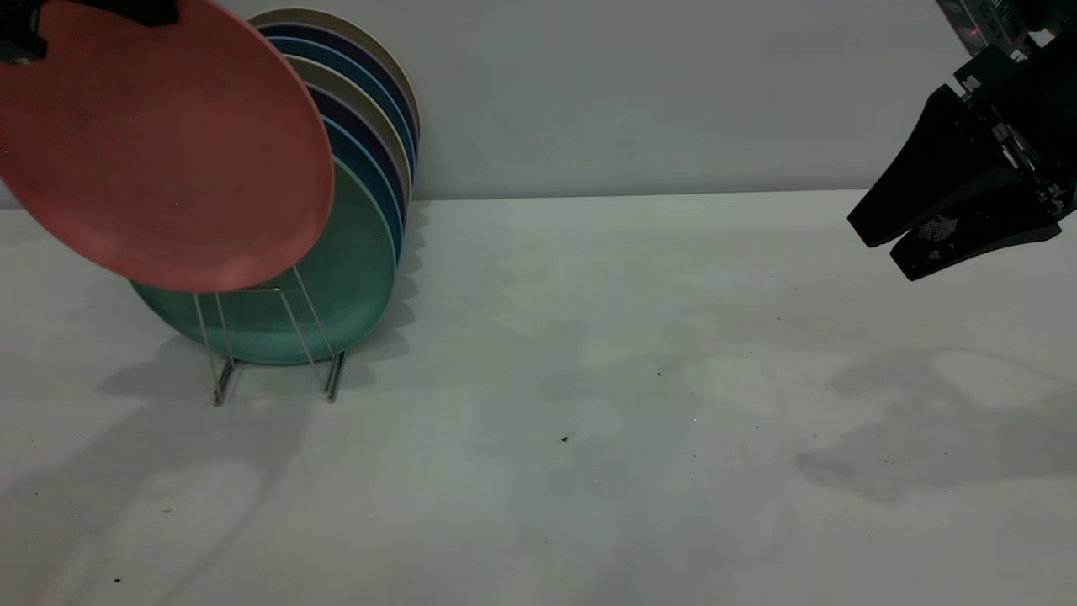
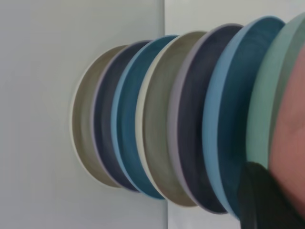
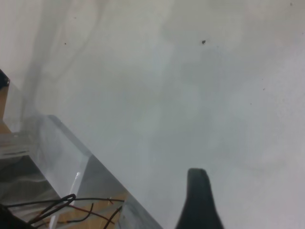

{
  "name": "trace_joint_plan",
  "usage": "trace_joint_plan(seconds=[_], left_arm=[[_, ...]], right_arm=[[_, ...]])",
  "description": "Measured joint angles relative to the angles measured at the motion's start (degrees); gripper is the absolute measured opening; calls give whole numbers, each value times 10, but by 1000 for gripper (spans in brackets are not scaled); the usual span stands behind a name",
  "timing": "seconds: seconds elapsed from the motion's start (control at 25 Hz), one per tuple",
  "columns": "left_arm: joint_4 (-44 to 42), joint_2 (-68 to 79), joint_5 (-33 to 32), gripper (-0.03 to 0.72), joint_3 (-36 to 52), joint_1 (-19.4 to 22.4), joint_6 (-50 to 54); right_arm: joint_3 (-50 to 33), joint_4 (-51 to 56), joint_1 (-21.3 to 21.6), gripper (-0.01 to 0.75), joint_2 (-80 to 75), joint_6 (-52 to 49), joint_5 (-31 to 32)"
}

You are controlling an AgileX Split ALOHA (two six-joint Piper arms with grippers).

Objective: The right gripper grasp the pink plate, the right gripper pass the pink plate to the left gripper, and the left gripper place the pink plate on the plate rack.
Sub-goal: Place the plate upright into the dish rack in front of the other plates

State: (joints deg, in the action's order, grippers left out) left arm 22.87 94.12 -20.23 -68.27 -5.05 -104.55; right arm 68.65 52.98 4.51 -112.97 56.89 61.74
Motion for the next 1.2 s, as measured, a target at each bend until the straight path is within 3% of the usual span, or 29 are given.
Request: trace_joint_plan(seconds=[0.76, 1.2], left_arm=[[0, 0, 10, 54, 0, 0, -27], [0, 1, 11, 54, 0, -25, -28]], right_arm=[[0, 0, 0, 591, 0, 0, -10], [0, 0, 0, 591, 0, 0, -13]])
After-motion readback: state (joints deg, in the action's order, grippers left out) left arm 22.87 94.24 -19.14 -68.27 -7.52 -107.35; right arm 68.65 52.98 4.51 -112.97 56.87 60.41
